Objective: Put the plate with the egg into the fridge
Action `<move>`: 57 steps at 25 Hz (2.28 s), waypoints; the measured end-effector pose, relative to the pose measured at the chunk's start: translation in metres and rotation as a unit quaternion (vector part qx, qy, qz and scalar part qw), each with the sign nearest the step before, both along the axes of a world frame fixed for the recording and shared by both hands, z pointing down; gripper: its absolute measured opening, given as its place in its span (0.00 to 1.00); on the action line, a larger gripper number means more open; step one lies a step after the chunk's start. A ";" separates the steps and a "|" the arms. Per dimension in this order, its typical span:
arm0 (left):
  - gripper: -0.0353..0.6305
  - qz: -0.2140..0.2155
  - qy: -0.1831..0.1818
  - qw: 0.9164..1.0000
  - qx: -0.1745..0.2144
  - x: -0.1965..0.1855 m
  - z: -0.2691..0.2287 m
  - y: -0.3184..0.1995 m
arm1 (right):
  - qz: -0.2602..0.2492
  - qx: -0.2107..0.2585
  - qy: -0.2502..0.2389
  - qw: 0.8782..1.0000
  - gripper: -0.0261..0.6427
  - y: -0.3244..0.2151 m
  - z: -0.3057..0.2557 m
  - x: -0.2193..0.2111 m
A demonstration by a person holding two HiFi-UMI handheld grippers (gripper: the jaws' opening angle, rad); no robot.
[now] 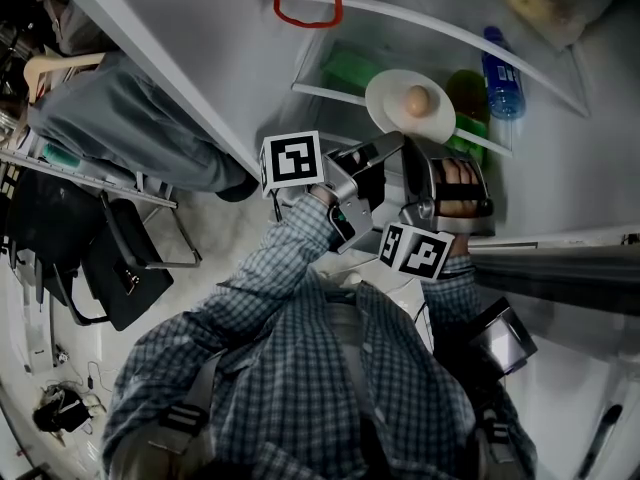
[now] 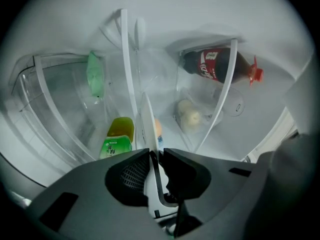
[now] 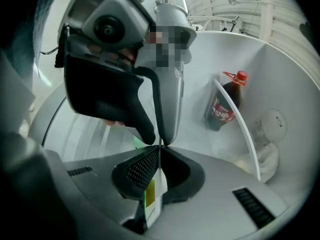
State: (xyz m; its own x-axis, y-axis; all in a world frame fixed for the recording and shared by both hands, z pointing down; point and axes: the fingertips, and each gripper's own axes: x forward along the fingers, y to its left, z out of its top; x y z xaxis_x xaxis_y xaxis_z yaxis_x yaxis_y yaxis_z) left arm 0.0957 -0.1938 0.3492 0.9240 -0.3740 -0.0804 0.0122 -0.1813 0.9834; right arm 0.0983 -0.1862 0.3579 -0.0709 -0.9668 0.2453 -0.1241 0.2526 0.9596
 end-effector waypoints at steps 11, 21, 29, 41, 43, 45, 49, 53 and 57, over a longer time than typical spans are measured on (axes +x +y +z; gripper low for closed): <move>0.16 -0.005 -0.032 0.999 0.044 -0.013 0.006 0.032 | 0.003 0.012 -0.008 1.000 0.07 -0.016 0.002 0.000; 0.16 -0.026 -0.040 0.997 0.065 -0.030 0.002 0.041 | 0.000 0.014 -0.006 1.000 0.07 -0.032 0.008 -0.004; 0.16 -0.040 -0.037 0.997 0.063 -0.037 0.003 0.043 | -0.003 0.023 -0.011 1.000 0.07 -0.039 0.010 -0.007; 0.15 -0.041 -0.048 0.995 0.075 -0.039 0.006 0.044 | -0.012 0.019 -0.060 0.998 0.10 -0.043 0.009 -0.008; 0.14 -0.040 -0.057 0.994 0.083 -0.039 0.008 0.045 | -0.013 0.019 -0.071 0.997 0.11 -0.040 0.008 -0.009; 0.09 -0.040 -0.067 0.993 0.090 -0.039 0.009 0.045 | -0.012 0.020 -0.080 0.996 0.13 -0.036 0.006 -0.009; 0.06 -0.039 -0.086 0.989 0.115 -0.039 0.010 0.044 | -0.011 0.022 -0.091 0.996 0.13 -0.026 0.002 -0.008; 0.06 -0.038 -0.132 0.975 0.176 -0.039 0.008 0.042 | -0.004 0.021 -0.099 0.995 0.13 -0.020 0.002 -0.003; 0.06 -0.041 -0.135 0.973 0.182 -0.040 0.007 0.036 | 0.000 0.018 -0.101 0.995 0.14 -0.016 0.000 -0.002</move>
